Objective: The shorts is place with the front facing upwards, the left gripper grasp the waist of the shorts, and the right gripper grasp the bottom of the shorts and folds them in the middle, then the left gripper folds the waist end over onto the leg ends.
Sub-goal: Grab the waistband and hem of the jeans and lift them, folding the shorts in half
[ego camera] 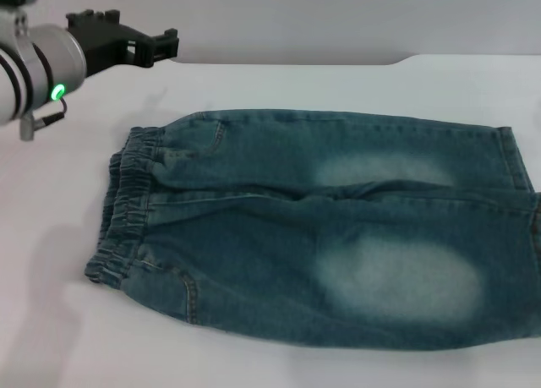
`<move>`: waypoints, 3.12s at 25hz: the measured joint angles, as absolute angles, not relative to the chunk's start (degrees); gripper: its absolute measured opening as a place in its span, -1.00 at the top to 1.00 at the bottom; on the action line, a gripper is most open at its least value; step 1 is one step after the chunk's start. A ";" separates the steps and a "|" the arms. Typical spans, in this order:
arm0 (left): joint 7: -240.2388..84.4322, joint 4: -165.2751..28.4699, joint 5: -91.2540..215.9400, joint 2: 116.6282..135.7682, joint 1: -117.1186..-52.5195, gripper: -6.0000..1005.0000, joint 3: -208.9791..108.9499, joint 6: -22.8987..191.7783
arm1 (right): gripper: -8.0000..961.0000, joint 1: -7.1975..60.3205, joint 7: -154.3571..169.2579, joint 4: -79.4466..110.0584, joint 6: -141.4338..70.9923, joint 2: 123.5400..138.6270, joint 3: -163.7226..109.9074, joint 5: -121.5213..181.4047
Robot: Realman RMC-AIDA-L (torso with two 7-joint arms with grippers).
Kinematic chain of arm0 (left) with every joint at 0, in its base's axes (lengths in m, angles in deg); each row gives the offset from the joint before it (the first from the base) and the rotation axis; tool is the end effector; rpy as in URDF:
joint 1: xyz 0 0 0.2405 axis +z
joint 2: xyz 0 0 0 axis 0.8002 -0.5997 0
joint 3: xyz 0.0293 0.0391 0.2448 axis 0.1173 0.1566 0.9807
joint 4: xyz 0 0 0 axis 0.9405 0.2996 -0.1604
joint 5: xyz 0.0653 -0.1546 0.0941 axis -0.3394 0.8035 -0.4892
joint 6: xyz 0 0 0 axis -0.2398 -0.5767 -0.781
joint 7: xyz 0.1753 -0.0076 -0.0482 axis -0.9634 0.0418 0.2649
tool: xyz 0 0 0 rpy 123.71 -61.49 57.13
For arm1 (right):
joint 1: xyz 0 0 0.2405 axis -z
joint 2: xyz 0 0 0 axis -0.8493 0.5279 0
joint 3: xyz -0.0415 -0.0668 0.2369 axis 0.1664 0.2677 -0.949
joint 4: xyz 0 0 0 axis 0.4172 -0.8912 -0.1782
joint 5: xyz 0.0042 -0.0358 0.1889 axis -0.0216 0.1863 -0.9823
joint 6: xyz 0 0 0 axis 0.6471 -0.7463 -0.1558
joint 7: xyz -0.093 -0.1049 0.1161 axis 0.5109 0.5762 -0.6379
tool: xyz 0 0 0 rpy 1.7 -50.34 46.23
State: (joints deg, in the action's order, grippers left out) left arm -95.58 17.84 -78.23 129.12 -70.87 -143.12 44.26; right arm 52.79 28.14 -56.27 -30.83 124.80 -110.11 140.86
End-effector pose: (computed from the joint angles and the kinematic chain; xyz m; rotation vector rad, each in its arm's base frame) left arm -0.1828 0.4099 0.0188 -1.9880 -0.6947 -0.2626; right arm 0.3008 0.3789 0.0845 -1.5239 0.8109 0.5393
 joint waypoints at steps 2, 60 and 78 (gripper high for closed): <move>-95.44 21.19 -78.64 129.13 -70.91 -0.67 -144.43 39.49 | -0.48 53.81 31.59 -63.05 -47.14 128.30 -122.03 143.65; -83.11 18.95 -90.45 129.77 -86.56 -0.67 -145.03 -23.90 | -0.47 55.04 23.70 -89.56 -115.92 137.50 -147.57 172.20; -82.77 13.74 -89.09 129.56 -86.45 -0.67 -143.70 -19.77 | -0.47 55.06 24.60 -89.32 -115.69 137.55 -146.73 172.11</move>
